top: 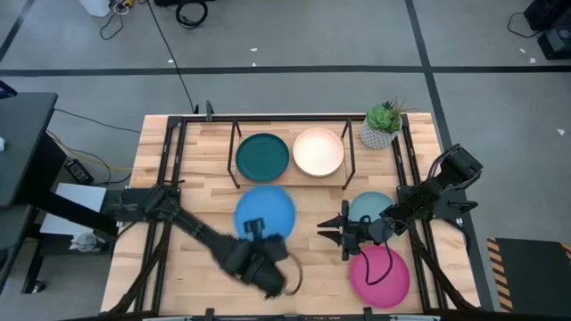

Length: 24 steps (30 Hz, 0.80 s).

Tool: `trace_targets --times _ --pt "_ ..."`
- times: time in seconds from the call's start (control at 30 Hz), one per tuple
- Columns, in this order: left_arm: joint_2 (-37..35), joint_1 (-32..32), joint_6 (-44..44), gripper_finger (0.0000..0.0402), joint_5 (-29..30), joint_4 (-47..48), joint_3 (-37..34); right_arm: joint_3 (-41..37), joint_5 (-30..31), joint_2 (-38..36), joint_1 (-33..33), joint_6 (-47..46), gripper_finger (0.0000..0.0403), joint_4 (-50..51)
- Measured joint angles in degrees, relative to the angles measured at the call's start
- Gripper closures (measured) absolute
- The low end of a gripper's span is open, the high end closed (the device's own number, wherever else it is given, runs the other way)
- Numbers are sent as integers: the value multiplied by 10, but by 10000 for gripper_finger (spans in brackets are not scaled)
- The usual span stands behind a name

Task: Place and stack plates onto a shelf
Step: Stack the blue plate on top of the dark blue plate on the shelf

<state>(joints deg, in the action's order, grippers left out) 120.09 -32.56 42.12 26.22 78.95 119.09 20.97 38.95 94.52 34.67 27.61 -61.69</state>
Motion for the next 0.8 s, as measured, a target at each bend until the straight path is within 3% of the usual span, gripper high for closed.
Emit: trace_targets --times 0.4,0.7,0.8 --pt "1 198 -268 389 -18 2 -15 0 14 0 34 -44 294 36" --pt "1 313 -348 389 -85 0 -18 0 82 0 93 -82 294 67" --pt "1 336 -353 389 -99 -2 -49 0 108 0 119 -86 294 68"
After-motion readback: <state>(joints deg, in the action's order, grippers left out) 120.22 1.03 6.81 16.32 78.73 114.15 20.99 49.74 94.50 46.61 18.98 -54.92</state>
